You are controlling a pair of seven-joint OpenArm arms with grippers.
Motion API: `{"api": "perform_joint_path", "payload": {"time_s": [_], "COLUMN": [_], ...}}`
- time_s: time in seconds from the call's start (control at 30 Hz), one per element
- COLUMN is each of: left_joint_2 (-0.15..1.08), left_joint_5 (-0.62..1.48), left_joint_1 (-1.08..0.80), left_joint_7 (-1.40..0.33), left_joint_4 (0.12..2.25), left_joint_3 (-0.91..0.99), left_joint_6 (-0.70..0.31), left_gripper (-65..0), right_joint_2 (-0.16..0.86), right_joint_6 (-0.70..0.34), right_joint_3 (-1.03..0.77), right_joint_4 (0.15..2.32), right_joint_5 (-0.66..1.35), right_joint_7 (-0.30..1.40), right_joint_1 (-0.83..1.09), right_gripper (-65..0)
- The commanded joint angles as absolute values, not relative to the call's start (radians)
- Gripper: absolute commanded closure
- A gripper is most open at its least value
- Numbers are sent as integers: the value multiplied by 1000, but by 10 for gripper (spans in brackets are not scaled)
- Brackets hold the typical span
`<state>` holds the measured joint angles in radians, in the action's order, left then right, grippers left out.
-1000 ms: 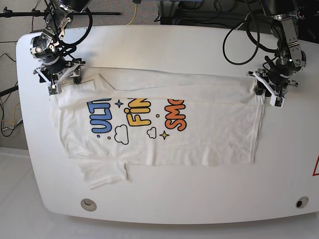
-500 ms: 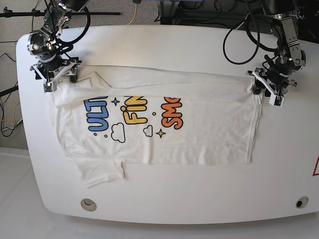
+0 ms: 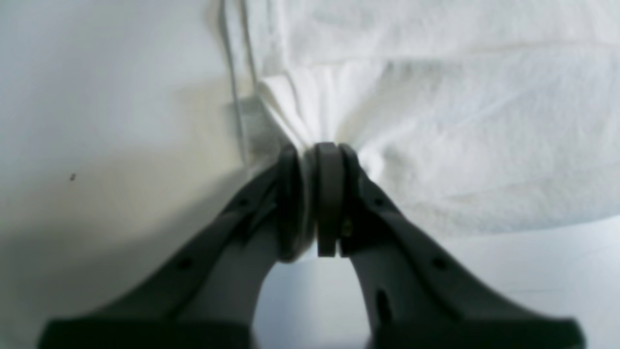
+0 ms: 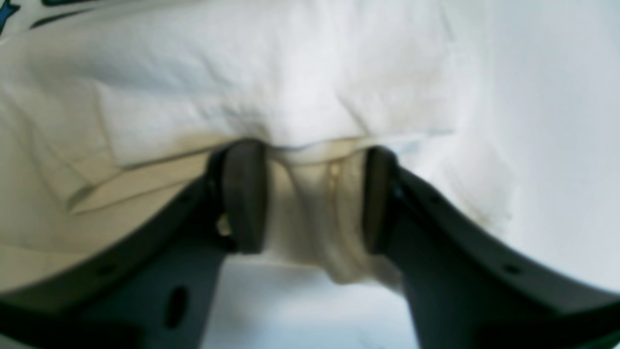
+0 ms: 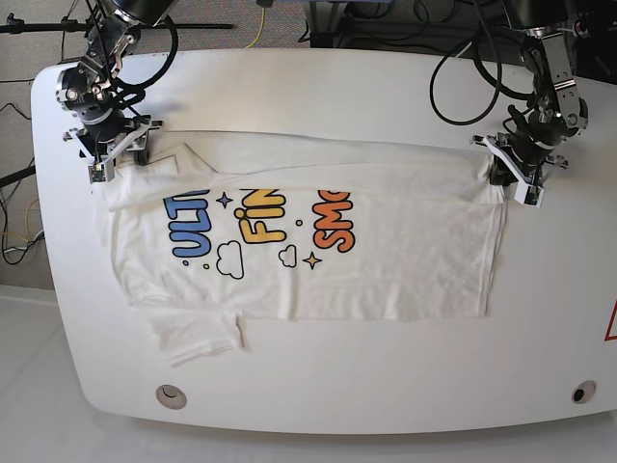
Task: Fold the T-shirt properly
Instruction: 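Drag the held shirt edge with both grippers toward the arm bases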
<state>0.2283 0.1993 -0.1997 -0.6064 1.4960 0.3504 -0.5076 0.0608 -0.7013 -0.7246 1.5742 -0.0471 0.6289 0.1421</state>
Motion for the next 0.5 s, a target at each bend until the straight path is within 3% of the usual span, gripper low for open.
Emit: {"api": "perform_joint_path", "payload": {"time_s": [0.0, 0.17, 0.47], "left_joint_2": [235, 234, 234], "left_joint_5": [166, 167, 171], "left_joint_1": [-203, -197, -212], "left_joint_7": [-656, -658, -649], "left_joint_4": [1492, 1488, 1493], "left_joint_3": [356, 356, 357], "left_joint_6": [-499, -496, -497], "left_gripper": [0, 0, 0], "right_joint_2": [74, 74, 68], "right_joint_6": [-698, -698, -698], "right_joint_3": [-727, -728, -733], "right_joint_4": [1586, 1584, 1620], "right_joint_5": [-61, -59, -71], "right_joint_7": [636, 632, 639], "right_joint_1": [143, 141, 171], "right_gripper": [-78, 0, 0]}}
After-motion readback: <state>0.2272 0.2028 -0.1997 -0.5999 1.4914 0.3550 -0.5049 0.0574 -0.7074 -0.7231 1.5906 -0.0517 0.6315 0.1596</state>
